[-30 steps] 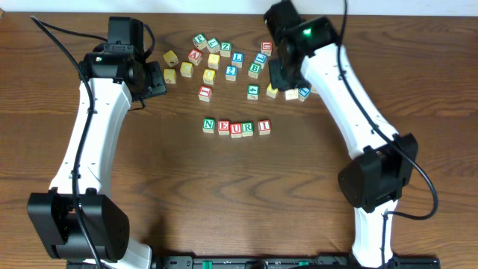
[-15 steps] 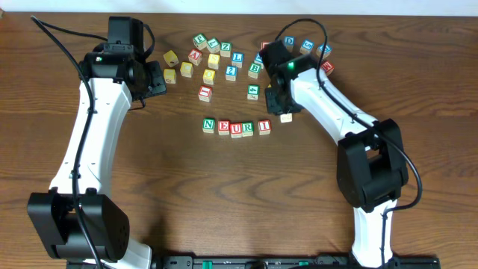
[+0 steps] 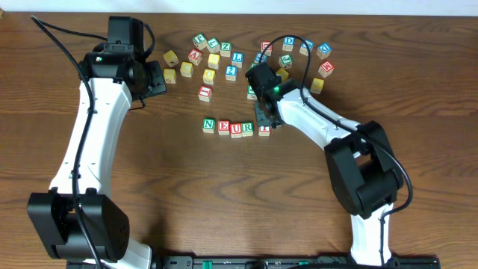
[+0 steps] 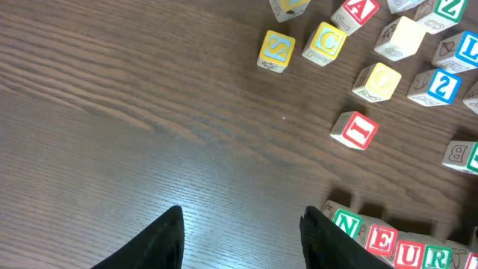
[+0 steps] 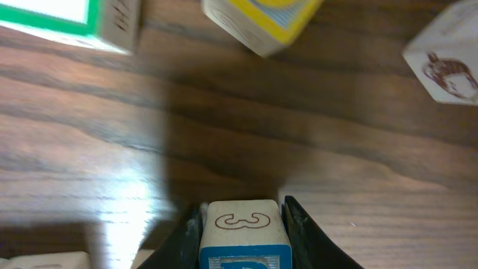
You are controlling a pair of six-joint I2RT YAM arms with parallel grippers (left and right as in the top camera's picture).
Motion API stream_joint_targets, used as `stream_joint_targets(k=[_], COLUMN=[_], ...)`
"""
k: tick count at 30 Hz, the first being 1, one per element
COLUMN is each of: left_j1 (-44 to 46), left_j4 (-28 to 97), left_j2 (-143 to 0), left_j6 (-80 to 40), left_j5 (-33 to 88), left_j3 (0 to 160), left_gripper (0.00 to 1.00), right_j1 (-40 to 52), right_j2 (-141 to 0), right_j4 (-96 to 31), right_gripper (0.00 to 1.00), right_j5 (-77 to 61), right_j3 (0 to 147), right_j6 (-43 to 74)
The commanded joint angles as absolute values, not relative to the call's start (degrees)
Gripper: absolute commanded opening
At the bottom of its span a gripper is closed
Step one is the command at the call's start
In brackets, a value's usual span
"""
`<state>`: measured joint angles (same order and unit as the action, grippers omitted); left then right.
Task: Spell out NEURIPS
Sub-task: 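Carry the blue P block right of the I and release it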
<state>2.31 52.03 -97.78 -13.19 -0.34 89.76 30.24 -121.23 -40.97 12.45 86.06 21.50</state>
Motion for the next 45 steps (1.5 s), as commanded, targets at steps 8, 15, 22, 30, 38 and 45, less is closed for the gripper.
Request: stream_joint_targets(k=[8,15,22,30,38,45], left_j1=[2.2,2.2,2.2,2.2,2.2,2.2], left_j4=[51.7,51.7,51.5,50.7,50.3,50.3], left_j2=[-98.4,-98.4,-98.4,-98.4,-98.4,-98.4], left_j6=[-12.3,-12.3,-12.3,-12.3,-12.3,-12.3], left_j5=[-0.6,-0.6,-0.6,-0.6,-0.6,-0.6], left_j3=[90.1,90.1,90.1,90.1,90.1,90.1], left_gripper=[0.5,0.5,0.5,0.5,0.5,0.5], right_j1=[29.3,27.7,26.9,26.7,26.6,24.9], right_j2=[-118.9,-118.9,-118.5,-114.4,-109.0,-108.2], right_j4=[-42.7,-42.9,-41.7,-43.1,-46.6,-49.1], right_gripper=[0.19,0.29,0.39,0.48,0.35,0.42], right_j5=[11.2,10.9,9.5,9.3,7.2,0.1], right_j3=[84.3,84.3,84.6,85.5,85.5,90.2], right_j6=[21.2,21.8,21.8,21.6,21.6,21.6])
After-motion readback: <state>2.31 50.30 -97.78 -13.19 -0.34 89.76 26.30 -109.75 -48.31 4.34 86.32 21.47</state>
